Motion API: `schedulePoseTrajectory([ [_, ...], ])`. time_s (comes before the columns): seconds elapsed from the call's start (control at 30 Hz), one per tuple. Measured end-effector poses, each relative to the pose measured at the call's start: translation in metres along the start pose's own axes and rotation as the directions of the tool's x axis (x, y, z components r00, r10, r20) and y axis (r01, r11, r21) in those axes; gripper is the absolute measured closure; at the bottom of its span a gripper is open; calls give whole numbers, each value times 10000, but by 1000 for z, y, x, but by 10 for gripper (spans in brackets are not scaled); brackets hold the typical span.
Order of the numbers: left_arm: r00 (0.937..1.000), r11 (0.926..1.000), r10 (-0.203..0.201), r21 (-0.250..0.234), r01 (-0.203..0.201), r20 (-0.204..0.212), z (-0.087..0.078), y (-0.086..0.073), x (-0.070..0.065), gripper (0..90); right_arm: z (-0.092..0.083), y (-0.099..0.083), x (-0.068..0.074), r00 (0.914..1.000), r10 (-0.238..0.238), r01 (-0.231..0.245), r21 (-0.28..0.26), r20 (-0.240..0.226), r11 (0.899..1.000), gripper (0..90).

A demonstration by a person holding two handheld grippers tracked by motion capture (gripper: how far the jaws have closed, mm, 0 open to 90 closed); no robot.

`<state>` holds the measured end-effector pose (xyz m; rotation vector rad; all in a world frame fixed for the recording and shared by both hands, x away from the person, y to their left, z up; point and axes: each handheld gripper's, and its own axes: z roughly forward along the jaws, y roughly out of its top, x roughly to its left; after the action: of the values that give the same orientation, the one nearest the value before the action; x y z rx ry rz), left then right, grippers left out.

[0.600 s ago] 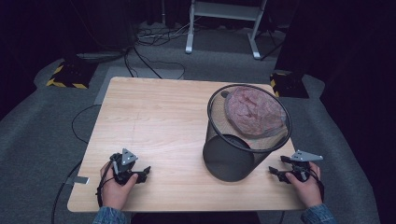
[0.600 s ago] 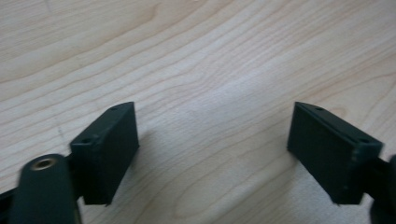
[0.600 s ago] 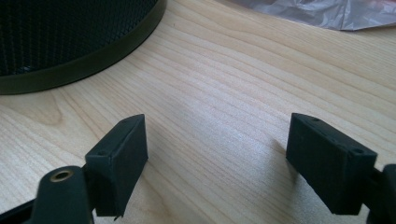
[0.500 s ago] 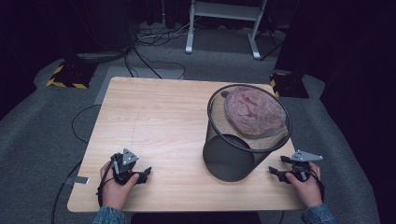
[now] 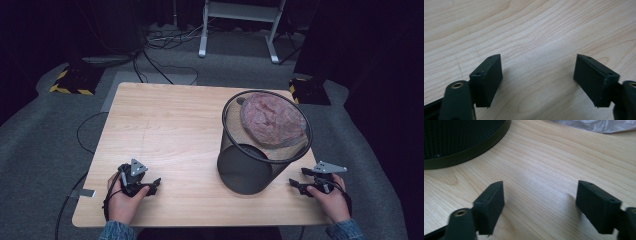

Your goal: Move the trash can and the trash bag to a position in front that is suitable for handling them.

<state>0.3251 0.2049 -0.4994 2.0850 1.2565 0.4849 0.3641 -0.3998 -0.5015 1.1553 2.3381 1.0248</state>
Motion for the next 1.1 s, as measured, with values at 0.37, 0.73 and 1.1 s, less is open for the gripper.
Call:
schedulePoseTrajectory([
  [0.37,9992,9997,-86,-228,95,380,-3,20,-5,221,-18,26,-1,9977,546,-586,-1063,-402,9926,261],
  [0.73,9957,9949,520,-905,-449,772,-1,60,-24,228,-19,70,3,9995,188,-222,-1448,-249,9892,271],
  [1.1,9943,9952,800,-612,-758,701,6,58,-30,229,-3,89,4,9992,-118,44,-1862,-386,9825,332],
])
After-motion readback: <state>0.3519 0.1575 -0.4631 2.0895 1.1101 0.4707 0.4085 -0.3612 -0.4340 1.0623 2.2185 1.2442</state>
